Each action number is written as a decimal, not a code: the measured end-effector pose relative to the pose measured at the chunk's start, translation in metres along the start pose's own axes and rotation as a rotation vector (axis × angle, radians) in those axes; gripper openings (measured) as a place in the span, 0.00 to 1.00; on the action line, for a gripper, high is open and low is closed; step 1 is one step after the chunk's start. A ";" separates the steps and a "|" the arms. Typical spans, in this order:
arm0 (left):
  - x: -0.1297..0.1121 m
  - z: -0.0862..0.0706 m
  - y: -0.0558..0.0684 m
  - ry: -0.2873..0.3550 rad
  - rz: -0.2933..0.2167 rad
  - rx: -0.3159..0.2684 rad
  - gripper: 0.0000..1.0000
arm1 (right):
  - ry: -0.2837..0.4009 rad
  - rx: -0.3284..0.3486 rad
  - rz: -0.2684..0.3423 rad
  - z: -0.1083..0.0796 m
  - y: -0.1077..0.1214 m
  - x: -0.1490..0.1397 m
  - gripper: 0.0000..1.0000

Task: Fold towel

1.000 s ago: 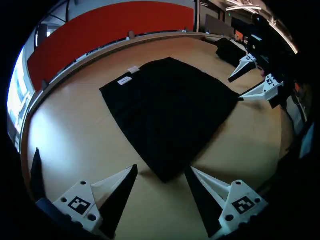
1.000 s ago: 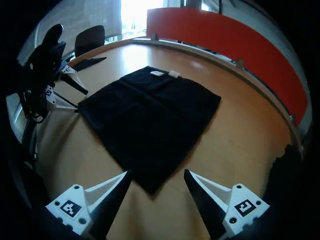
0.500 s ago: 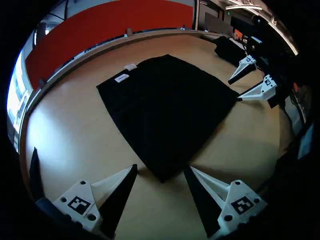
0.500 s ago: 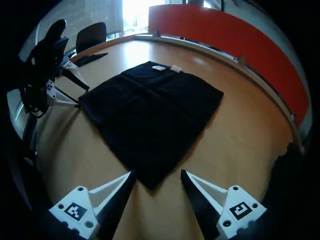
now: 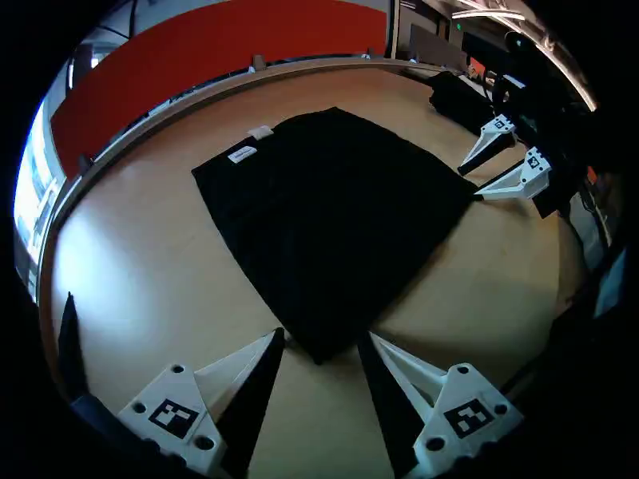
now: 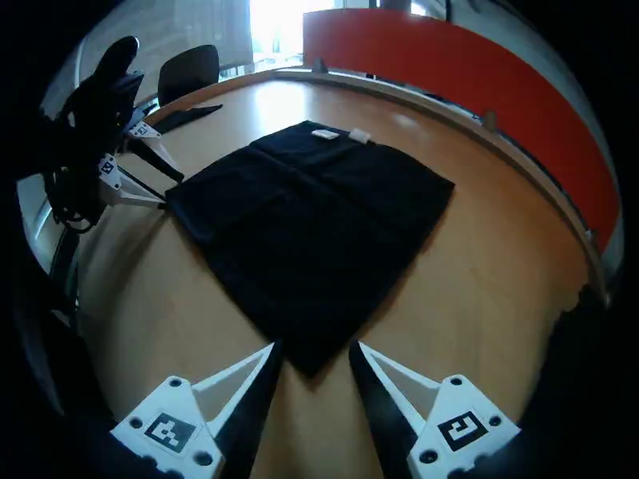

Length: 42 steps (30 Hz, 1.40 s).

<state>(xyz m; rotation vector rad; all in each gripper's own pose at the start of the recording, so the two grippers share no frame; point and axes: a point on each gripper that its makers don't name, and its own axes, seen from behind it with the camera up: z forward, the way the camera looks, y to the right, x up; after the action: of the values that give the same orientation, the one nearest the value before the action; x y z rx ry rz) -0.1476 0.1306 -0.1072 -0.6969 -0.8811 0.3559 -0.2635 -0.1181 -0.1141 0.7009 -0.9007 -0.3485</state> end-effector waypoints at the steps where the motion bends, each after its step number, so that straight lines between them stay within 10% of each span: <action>1: 0.000 0.000 0.000 0.000 -0.001 0.000 0.62 | -0.001 0.002 -0.002 0.000 0.000 0.000 0.55; 8: -0.001 0.000 0.002 -0.006 -0.005 0.003 0.53 | -0.001 0.005 -0.007 0.000 -0.002 0.001 0.32; 16: 0.000 0.001 0.002 -0.012 -0.009 0.019 0.17 | 0.000 0.003 -0.003 0.000 -0.005 0.002 0.20; 29: 0.003 -0.004 0.006 -0.014 -0.032 0.018 0.14 | 0.029 -0.008 0.001 -0.007 -0.002 0.014 0.16; 42: 0.035 -0.044 0.003 0.040 -0.053 0.051 0.14 | 0.093 -0.046 0.024 -0.044 0.003 0.053 0.16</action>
<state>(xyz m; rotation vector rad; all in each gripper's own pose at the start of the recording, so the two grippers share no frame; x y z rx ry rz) -0.0917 0.1342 -0.1085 -0.6302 -0.8486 0.3150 -0.1974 -0.1268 -0.0989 0.6586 -0.8097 -0.3120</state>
